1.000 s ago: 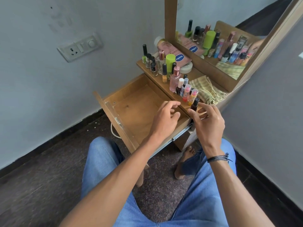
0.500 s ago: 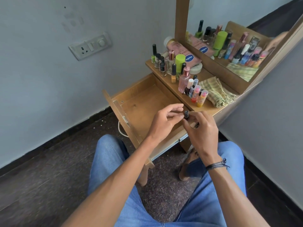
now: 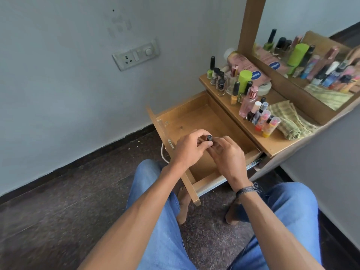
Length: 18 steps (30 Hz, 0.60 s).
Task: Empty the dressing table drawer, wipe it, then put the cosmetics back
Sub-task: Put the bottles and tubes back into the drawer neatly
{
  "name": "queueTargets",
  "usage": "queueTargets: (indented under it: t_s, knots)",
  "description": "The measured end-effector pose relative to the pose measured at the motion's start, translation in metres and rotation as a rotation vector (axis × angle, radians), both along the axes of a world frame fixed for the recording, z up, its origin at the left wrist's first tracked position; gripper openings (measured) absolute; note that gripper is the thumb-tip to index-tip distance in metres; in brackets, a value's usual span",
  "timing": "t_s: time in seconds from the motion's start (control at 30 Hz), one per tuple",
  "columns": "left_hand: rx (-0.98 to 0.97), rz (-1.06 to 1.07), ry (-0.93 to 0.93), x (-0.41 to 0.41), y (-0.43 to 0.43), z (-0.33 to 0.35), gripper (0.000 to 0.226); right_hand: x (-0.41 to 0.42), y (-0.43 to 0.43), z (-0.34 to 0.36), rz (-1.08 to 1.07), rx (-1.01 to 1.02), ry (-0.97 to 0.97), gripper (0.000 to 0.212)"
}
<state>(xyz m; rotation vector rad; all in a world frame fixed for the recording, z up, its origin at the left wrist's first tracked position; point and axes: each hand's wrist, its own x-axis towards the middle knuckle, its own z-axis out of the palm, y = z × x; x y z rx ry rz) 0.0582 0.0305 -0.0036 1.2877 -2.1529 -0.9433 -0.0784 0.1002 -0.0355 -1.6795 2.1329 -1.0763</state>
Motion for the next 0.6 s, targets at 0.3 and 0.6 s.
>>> queueTargets:
  t_s: [0.3,0.6]
  knots:
    - [-0.187,0.281,-0.363,0.011,-0.087,-0.007,0.015,0.011,-0.008,-0.015,0.001,0.290,0.209,0.038]
    - [-0.328,0.305,-0.669,0.022,-0.126,-0.023,0.028,0.016,-0.009,-0.012,-0.059,0.325,0.237,0.026]
